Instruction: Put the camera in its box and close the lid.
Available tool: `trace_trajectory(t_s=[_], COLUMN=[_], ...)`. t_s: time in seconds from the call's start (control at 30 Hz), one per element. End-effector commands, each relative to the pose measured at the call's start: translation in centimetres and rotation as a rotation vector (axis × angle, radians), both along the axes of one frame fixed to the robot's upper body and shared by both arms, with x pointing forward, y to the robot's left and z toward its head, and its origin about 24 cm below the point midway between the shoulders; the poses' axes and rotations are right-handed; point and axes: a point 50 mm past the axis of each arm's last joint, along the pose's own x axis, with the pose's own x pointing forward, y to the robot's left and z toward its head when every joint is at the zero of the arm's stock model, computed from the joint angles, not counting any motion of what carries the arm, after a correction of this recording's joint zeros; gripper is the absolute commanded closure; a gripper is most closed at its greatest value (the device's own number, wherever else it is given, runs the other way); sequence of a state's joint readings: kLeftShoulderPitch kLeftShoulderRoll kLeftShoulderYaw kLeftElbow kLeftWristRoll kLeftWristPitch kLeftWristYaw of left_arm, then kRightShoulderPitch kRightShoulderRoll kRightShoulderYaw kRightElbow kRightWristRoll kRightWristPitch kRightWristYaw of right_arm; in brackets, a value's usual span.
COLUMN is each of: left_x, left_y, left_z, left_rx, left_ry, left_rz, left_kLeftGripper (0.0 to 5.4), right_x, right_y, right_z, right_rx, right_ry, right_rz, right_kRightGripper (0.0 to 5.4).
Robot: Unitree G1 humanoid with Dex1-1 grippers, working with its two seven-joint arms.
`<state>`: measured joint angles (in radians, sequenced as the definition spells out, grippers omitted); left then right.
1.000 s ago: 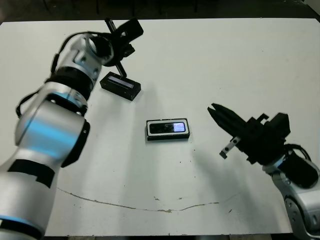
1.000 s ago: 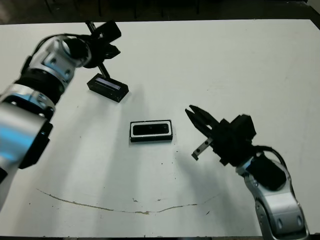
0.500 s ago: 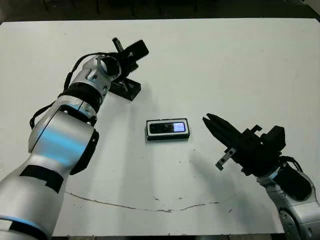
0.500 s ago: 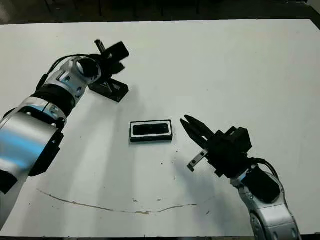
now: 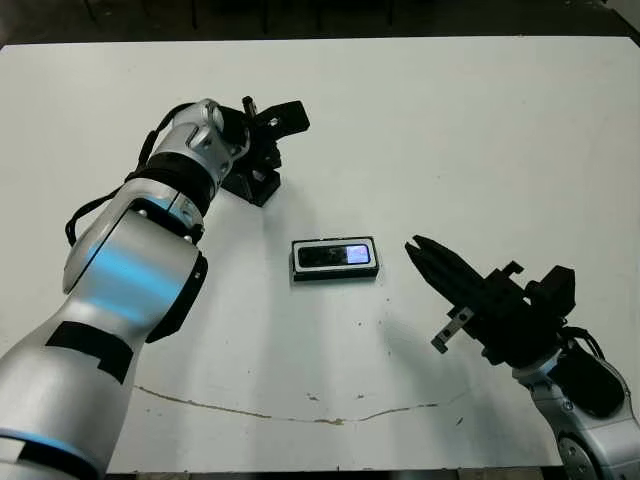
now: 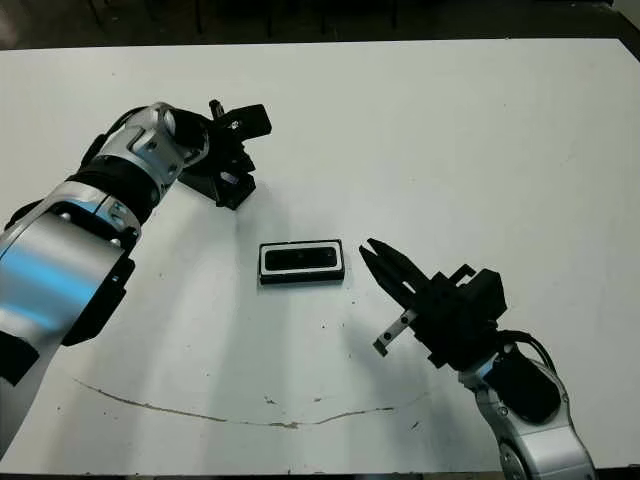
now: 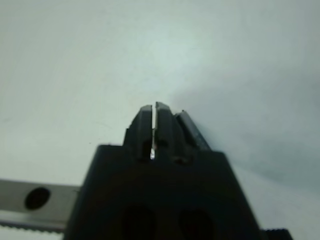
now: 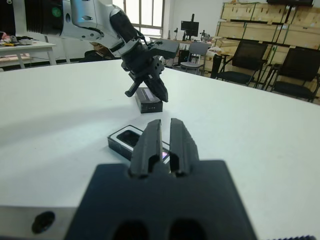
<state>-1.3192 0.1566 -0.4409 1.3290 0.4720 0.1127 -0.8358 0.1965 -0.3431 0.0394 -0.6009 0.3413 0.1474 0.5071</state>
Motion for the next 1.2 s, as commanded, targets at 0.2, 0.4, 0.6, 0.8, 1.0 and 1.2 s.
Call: trace_trajectory(t_s=[0.2,0.4,0.6,0.8,1.0,1.2], left_x=[-0.3,-0.4,-0.7,-0.9,-1.1,-1.4], left_y=[1.5,2.3,3.5,4.2,4.2,5.1], left_z=[-0.9,-0.7,-0.8,-0.8,-0.3,-0.6], left_rx=[0.1,0.167,0.162,0.159,0.22,0.282], left_ry=[0.077,0.102,0.171,0.223,0.256,0.29], left_rz=[0.027,0.063,0.109,0.124,0.067,0.012], left_kLeftGripper=[5.4,5.4,5.4,5.4,5.4,5.4], right_x=[-0.3,0.0,-0.1,-0.1,0.0,0.5], right_y=[-0.1,-0.1,-0.1,0.0,-0.1,-0.4], right_z=[-0.4,-0.4,-0.1,-0.1,-0.2,-1.2], right_rx=[0.006,-0.009,-0.034,-0.012,-0.014,-0.002], right_ry=[0.05,0.025,0.023,0.041,0.047,0.03], right_rz=[-0.021,-0.017,-0.031,-0.033,-0.037,-0.025], right_kRightGripper=[5.38,5.38,5.38,5.38,5.38,5.38])
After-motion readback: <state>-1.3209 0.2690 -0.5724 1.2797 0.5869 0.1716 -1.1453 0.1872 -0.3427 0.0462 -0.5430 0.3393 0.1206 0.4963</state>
